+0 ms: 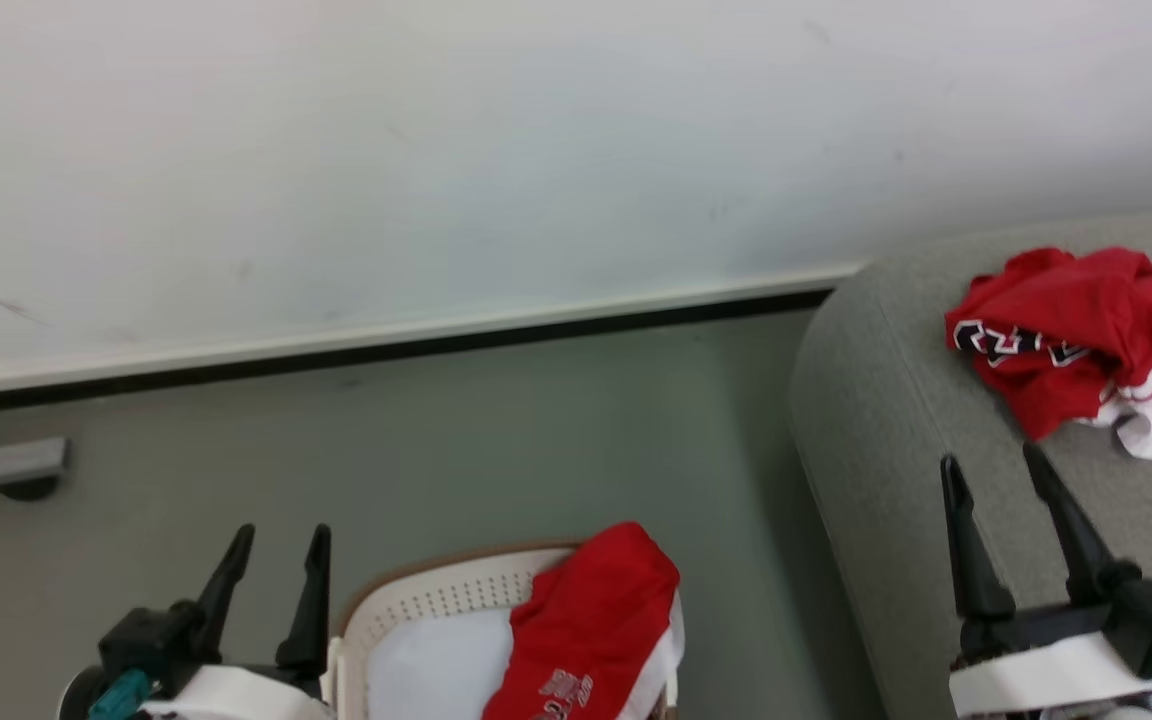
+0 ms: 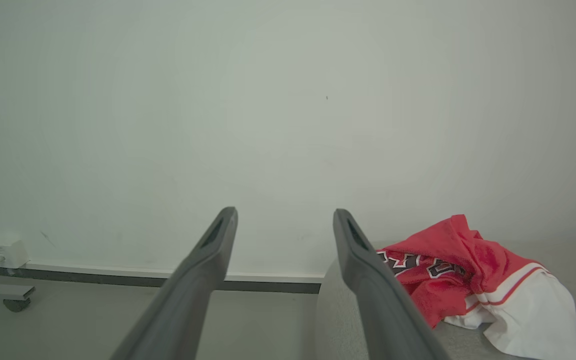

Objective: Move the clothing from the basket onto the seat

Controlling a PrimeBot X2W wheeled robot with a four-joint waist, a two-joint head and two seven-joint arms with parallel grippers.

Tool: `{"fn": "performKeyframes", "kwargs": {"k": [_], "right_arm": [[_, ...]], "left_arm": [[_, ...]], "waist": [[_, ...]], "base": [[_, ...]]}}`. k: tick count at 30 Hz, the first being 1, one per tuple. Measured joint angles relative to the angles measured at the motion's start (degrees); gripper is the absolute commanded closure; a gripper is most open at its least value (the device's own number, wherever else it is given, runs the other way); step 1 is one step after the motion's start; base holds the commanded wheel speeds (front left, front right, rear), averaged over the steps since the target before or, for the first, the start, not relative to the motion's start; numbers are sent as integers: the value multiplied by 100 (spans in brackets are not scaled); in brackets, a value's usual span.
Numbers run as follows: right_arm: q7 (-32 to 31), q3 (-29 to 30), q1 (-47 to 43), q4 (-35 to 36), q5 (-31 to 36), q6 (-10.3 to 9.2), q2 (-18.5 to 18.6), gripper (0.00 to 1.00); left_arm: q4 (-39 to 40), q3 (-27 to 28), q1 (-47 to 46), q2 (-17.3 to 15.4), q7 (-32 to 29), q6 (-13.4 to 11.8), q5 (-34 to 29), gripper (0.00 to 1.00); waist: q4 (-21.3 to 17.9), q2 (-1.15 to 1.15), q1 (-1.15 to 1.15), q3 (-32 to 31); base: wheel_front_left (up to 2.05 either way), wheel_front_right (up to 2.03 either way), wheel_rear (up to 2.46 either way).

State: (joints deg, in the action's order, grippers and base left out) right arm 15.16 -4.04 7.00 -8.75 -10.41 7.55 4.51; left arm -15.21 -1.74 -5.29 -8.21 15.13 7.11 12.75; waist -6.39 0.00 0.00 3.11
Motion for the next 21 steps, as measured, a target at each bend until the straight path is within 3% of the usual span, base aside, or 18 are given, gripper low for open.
{"fn": "performKeyframes", "kwargs": {"k": [11, 21], "right_arm": [[1, 113, 913, 424, 33, 0, -147, 0], [2, 361, 1200, 858, -358, 0, -153, 0]], "left_arm": [[-1602, -1051, -1276, -627, -53, 43, 365, 0], [-2815, -2468, -2392, -1116, -479, 43, 890, 0]], "waist": [[-571, 0, 2, 1239], [-1131, 0, 2, 2361]], "base": [[0, 0, 0], [0, 0, 0]]}}
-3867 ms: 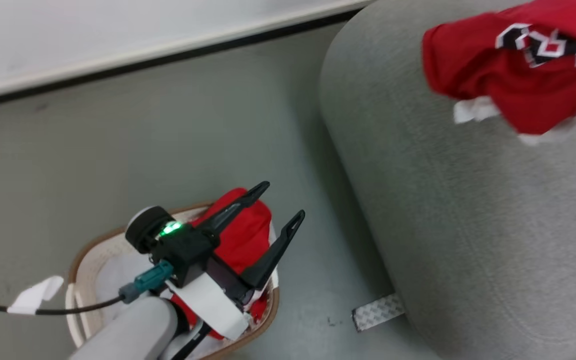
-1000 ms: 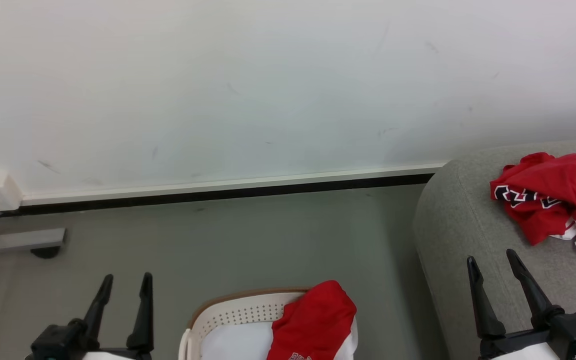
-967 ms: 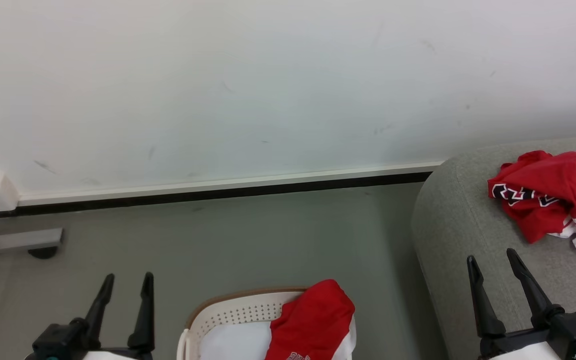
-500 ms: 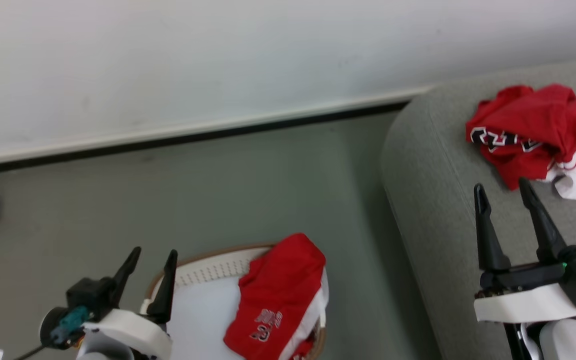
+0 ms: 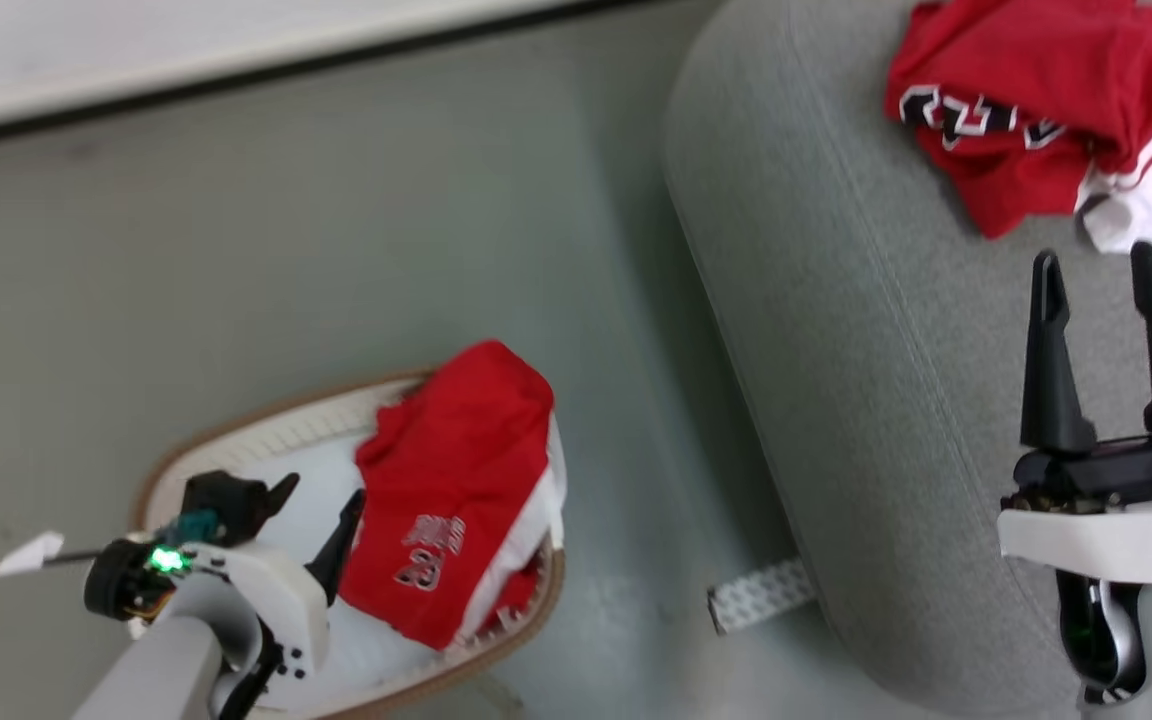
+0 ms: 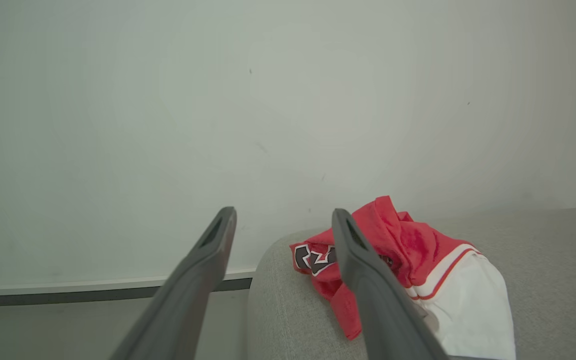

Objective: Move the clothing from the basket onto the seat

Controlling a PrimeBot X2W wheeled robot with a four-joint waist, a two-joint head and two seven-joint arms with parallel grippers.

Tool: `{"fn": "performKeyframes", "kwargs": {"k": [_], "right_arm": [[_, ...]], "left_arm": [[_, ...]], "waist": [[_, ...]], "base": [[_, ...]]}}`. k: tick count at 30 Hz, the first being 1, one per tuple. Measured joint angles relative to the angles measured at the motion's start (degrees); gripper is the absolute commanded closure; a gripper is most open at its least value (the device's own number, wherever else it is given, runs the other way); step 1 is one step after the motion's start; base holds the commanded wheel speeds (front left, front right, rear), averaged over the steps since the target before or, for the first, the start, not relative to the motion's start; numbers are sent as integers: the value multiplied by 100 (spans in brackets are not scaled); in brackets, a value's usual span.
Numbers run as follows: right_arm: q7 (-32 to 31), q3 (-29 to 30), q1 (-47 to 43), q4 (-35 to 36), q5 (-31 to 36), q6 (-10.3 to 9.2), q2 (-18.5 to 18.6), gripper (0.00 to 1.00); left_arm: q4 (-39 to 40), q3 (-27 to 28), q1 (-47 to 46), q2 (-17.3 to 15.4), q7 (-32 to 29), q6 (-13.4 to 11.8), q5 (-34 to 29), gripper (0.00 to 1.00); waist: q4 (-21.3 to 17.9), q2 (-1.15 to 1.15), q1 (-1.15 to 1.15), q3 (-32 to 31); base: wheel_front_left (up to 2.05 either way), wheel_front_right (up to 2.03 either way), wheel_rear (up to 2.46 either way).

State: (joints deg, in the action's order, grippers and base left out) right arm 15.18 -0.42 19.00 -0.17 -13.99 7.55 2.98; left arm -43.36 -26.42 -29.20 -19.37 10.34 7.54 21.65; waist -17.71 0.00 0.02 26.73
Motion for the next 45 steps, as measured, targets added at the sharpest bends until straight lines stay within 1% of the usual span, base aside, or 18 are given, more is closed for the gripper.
{"fn": "performKeyframes", "kwargs": {"k": [3, 10, 12, 19, 23, 24, 25, 29, 35, 39, 41, 45], "right_arm": [[-1, 4, 93, 109, -38, 0, -2, 0], [-1, -55, 227, 375, -235, 0, -5, 0], [-1, -88, 230, 437, -286, 0, -5, 0], [-1, -121, 245, 624, -494, 0, -5, 0], [-1, -189, 237, 687, -588, 0, -5, 0], [-1, -199, 236, 694, -604, 0, -7, 0], [-1, -197, 232, 695, -612, 0, -5, 0], [-1, -189, 232, 650, -601, 0, -5, 0], [-1, -177, 258, 543, -485, 0, -8, 0], [-1, -48, 269, 431, -325, 0, -13, 0], [0, 68, 257, 381, -226, 0, -9, 0], [-1, 93, 159, 259, 51, 0, -15, 0]], "left_arm": [[-343, -396, -282, -119, -246, 0, 177, 0], [-1004, -1065, -700, -386, -842, 0, 818, 0], [-1109, -1246, -800, -504, -912, 0, 877, 0], [-1188, -1868, -1090, -924, -1261, 0, 1407, 0], [-1260, -2089, -1296, -1032, -1354, 0, 1624, 0], [-1272, -2147, -1319, -1037, -1388, 0, 1708, 42], [-1273, -2221, -1337, -1039, -1389, 0, 1784, 100], [-1301, -2434, -1416, -1027, -1369, 0, 1961, 100], [-1311, -2664, -1419, -893, -1068, 0, 2294, 100], [-1337, -2832, -1340, -623, -832, 0, 2550, 100], [-1329, -2950, -1237, -444, -680, 0, 2651, 100], [-1322, -3209, -1087, -122, -447, 0, 2856, 100]], "waist": [[-132, 0, 0, 358], [-490, 0, 0, 1067], [-604, 0, -1, 1209], [-946, 0, -1, 1614], [-1091, 0, -1, 1777], [-1118, 0, -1, 1805], [-1138, 0, -1, 1828], [-1136, 0, -1, 1798], [-1059, 0, -2, 1562], [-956, 0, -2, 1280], [-884, 0, -2, 1072], [-707, 0, -2, 569]], "base": [[0, 0, 0], [0, 0, 0], [0, 0, 0], [0, 0, 0], [0, 0, 0], [0, 0, 0], [0, 0, 0], [0, 0, 0], [0, 0, 0], [0, 0, 0], [0, 0, 0], [0, 0, 0]]}}
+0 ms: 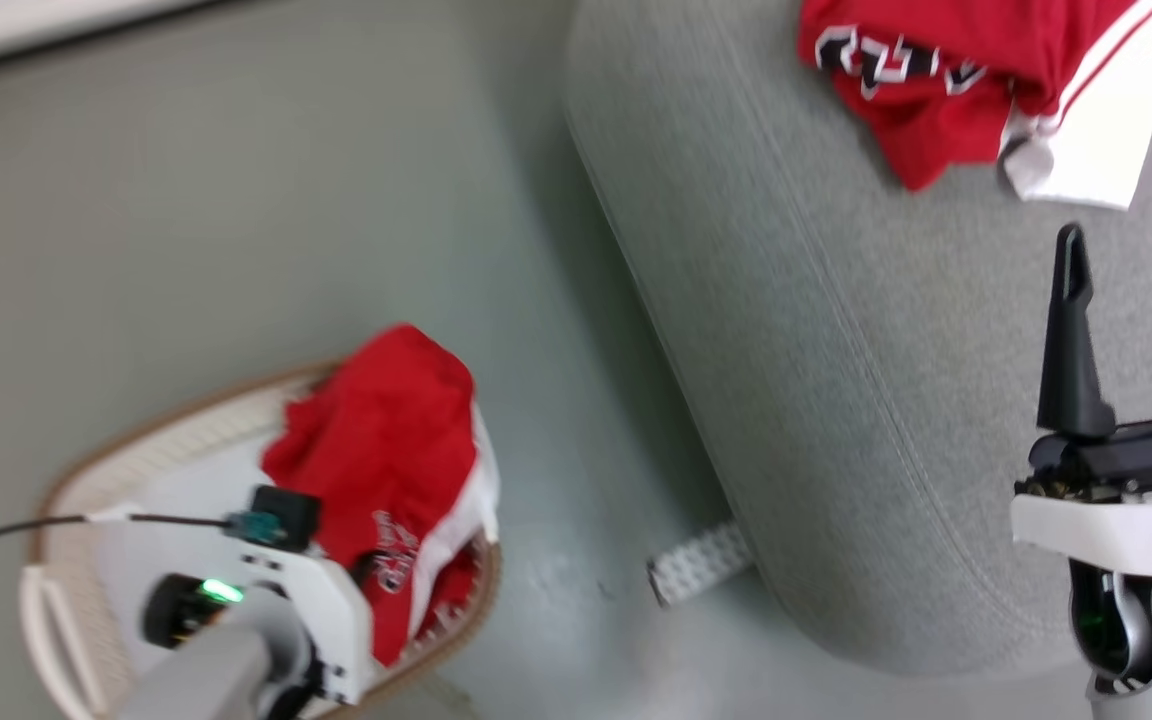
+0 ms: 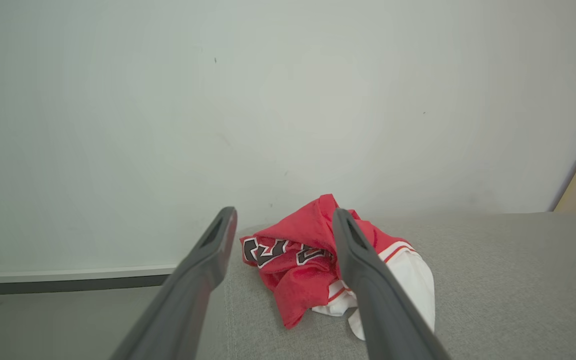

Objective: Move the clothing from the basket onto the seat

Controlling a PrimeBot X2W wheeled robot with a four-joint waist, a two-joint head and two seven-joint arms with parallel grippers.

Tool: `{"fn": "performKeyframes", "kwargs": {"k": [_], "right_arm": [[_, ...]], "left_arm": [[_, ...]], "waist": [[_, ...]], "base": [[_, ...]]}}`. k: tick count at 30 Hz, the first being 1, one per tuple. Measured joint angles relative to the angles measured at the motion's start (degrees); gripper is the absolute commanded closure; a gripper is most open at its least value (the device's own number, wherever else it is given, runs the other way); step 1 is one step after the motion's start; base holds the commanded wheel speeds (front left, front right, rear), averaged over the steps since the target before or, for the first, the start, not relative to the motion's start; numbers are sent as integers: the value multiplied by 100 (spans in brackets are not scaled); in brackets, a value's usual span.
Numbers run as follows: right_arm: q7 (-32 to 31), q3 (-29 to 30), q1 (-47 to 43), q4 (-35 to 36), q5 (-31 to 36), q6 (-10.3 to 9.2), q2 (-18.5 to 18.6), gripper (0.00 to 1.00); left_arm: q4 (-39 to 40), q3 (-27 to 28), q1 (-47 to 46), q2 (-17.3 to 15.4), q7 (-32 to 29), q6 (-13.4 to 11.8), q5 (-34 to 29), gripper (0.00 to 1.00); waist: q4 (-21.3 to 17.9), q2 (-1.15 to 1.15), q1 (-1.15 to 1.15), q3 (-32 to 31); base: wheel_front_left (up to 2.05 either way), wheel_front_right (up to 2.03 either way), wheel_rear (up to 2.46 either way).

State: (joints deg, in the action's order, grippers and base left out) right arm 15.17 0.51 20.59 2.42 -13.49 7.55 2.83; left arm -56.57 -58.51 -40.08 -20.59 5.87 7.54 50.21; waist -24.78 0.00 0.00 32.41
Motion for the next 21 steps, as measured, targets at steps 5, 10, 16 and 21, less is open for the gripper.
{"fn": "performKeyframes", "kwargs": {"k": [5, 10, 16, 21], "right_arm": [[1, 5, -154, -235, 200, 0, -1, 0], [1, -8, -359, -492, 233, 0, 0, 0], [1, -64, -649, -762, 123, 0, -1, 0], [1, -125, -901, -881, 44, 0, -3, 0]], "left_arm": [[125, -326, 53, 285, 374, 0, 141, 100], [428, -648, -2, 390, 757, 0, 132, 100], [847, -648, -94, 447, 904, 0, 102, 100], [1494, -103, -232, 505, 921, -37, -102, 100]], "waist": [[277, 0, 0, -691], [607, 0, 0, -1367], [1041, 0, -1, -2115], [1476, 0, -1, -2580]], "base": [[0, 0, 0], [0, 0, 0], [0, 0, 0], [0, 0, 0]]}}
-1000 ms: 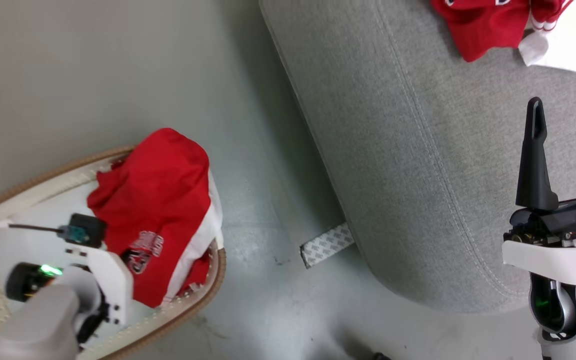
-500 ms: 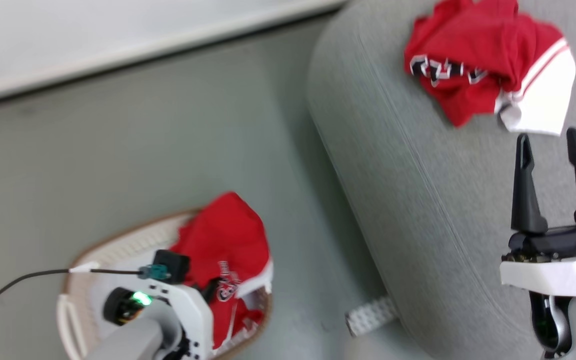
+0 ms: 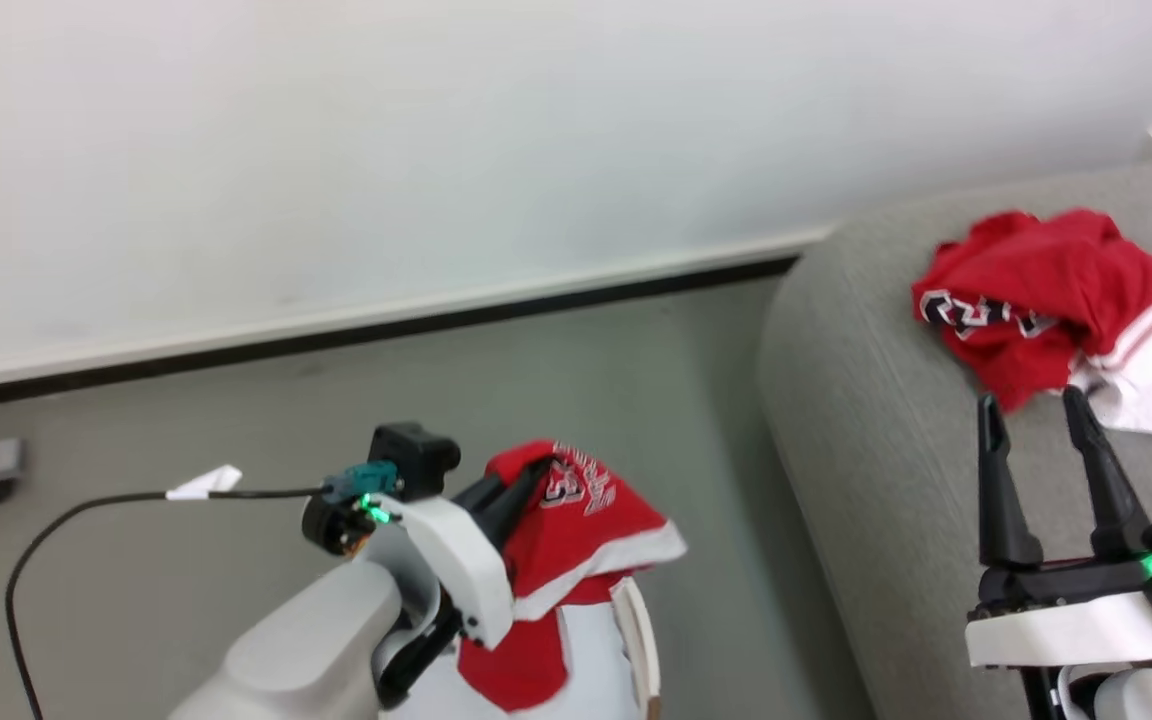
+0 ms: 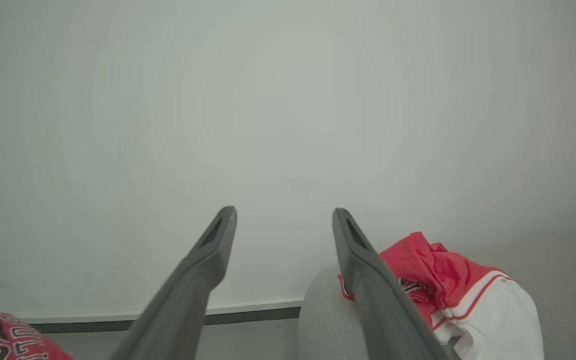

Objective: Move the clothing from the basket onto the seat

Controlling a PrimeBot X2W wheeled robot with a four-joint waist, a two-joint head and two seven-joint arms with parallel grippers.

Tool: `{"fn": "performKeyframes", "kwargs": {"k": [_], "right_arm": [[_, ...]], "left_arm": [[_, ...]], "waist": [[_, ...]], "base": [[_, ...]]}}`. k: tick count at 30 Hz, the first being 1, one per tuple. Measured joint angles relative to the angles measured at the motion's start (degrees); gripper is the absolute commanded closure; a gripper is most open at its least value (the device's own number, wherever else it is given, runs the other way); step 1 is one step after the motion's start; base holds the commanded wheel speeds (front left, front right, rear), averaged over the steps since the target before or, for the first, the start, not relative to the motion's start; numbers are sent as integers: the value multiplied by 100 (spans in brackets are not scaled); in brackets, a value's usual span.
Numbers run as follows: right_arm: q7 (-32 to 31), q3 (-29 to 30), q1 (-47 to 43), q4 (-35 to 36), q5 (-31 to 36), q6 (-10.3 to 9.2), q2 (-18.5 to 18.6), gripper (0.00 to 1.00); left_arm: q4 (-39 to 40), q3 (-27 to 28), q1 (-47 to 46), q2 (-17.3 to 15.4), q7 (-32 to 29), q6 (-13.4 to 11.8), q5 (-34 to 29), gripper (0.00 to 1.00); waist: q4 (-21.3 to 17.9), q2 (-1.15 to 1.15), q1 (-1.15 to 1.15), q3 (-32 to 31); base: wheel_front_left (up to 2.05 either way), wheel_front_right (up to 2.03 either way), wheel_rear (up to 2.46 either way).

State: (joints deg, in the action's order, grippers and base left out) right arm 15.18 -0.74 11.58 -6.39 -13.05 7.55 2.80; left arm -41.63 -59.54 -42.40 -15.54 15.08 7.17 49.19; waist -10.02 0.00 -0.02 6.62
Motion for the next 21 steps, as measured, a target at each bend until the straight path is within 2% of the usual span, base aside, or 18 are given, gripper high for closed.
{"fn": "performKeyframes", "kwargs": {"k": [4, 7, 13, 21], "right_arm": [[0, -178, -98, -81, -92, 0, 4, 0], [0, -387, -185, -167, -165, 0, 4, 0], [0, -742, -280, -280, -385, 0, 2, 0], [0, -1234, -304, -441, -421, 0, 2, 0]], "left_arm": [[572, 438, 0, -56, 0, -98, -319, 100], [1034, 683, -8, -123, 0, -260, -570, 100], [1889, 1133, -138, -335, 2, -481, -794, 100], [2498, 1298, -169, -521, -21, -658, -804, 100]], "waist": [[284, 0, 0, -320], [463, 0, 0, -498], [694, 0, 0, -688], [787, 0, 1, -735]], "base": [[0, 0, 0], [0, 0, 0], [0, 0, 0], [0, 0, 0]]}}
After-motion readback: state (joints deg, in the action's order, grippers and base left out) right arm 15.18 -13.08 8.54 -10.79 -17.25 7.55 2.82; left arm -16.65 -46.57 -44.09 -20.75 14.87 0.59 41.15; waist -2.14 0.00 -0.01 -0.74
